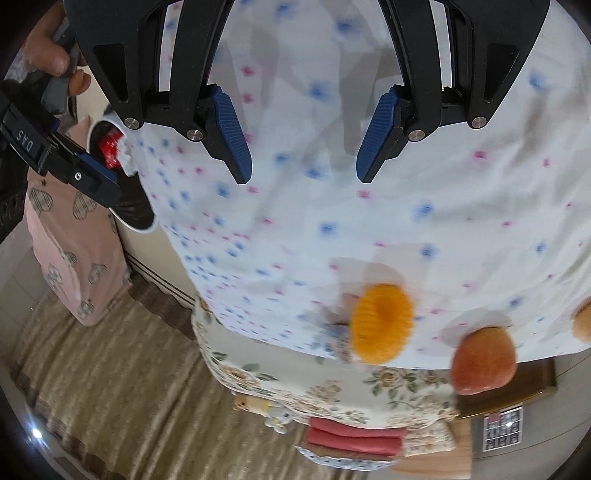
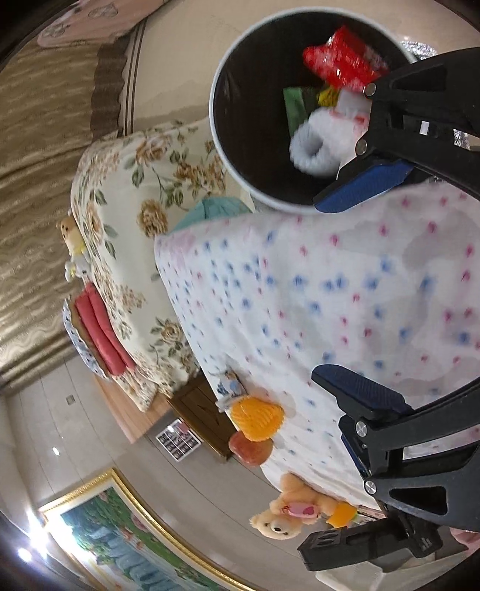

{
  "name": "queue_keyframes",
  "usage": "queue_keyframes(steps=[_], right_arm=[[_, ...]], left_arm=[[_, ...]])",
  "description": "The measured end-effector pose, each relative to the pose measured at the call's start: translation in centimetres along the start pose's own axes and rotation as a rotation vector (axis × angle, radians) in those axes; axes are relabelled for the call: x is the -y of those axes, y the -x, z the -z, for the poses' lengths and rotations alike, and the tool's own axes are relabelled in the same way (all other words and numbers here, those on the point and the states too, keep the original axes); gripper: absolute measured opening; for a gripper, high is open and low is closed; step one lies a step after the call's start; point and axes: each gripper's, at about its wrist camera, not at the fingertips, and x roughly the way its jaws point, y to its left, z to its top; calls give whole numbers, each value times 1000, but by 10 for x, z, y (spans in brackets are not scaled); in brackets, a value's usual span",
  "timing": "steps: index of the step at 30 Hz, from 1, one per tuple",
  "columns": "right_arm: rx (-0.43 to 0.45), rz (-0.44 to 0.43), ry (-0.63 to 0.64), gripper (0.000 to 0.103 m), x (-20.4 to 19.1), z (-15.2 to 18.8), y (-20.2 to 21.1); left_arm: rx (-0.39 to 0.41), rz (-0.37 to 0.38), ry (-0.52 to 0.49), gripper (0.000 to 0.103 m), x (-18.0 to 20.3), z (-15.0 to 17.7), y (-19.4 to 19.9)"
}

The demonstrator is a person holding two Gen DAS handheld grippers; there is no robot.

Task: Collect trash
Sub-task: 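Move both open tools from the bin back over the bed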

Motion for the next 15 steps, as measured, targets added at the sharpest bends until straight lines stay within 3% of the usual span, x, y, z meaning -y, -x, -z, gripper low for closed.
queue_keyframes(steps=[15], right_arm=[[-34,-41,39,86,-29,-17,-48]], left_arm=[[32,-80,59,66,-43,-41,-17]])
